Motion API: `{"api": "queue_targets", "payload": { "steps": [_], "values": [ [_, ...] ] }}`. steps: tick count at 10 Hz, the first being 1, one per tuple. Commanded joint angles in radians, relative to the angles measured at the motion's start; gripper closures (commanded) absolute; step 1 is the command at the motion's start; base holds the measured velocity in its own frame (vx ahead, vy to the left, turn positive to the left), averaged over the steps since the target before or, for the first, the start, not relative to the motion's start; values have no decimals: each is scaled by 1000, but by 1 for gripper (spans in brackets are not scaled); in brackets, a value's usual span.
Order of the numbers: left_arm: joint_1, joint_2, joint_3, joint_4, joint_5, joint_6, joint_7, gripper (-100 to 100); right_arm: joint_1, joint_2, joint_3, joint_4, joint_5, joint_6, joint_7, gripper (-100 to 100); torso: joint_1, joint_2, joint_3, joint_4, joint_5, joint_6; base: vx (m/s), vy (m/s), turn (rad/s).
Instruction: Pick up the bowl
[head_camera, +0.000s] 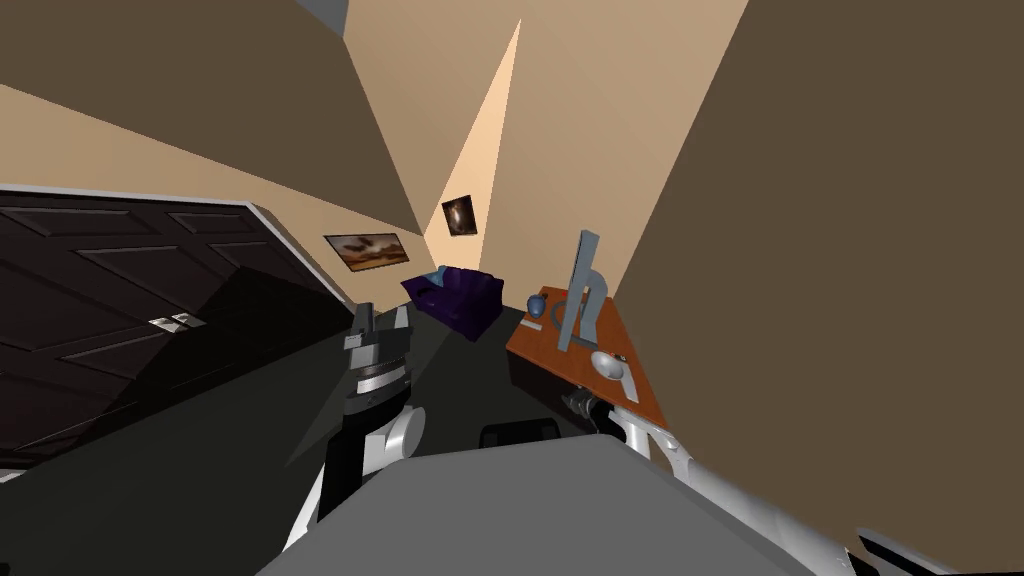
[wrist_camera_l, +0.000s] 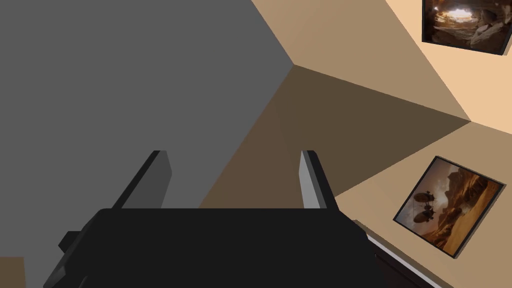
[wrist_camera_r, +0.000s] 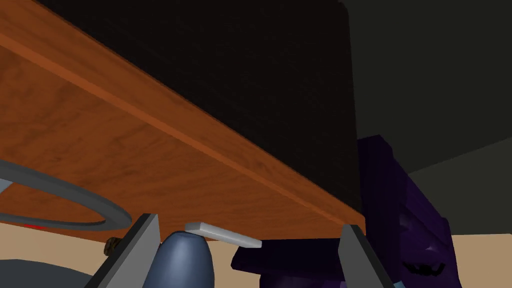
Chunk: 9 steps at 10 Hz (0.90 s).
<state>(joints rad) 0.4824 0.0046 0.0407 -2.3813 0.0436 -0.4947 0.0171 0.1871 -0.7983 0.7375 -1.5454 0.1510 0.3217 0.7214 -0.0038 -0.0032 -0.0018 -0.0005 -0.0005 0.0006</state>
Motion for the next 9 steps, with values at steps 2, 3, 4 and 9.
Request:
{"api": "queue_targets", "payload": {
  "steps": [2,3,4,9],
  "values": [
    [0,0,0,0,0,0,0,0,-11,-46,31,23,8,61,55,-100,0,1,0,0,0,1,35,-34,101],
    [0,0,0,0,0,0,0,0,-24,-72,50,46,9,89,84,-100,1,1,0,0,0,0,41,-39,249],
    [0,0,0,0,0,0,0,0,-37,-96,68,66,10,115,112,-100,1,0,0,0,0,0,36,-58,220],
    [0,0,0,0,0,0,0,0,-83,-191,138,146,2,210,224,-100,-1,1,1,0,0,1,27,-65,172]
  ]
}}
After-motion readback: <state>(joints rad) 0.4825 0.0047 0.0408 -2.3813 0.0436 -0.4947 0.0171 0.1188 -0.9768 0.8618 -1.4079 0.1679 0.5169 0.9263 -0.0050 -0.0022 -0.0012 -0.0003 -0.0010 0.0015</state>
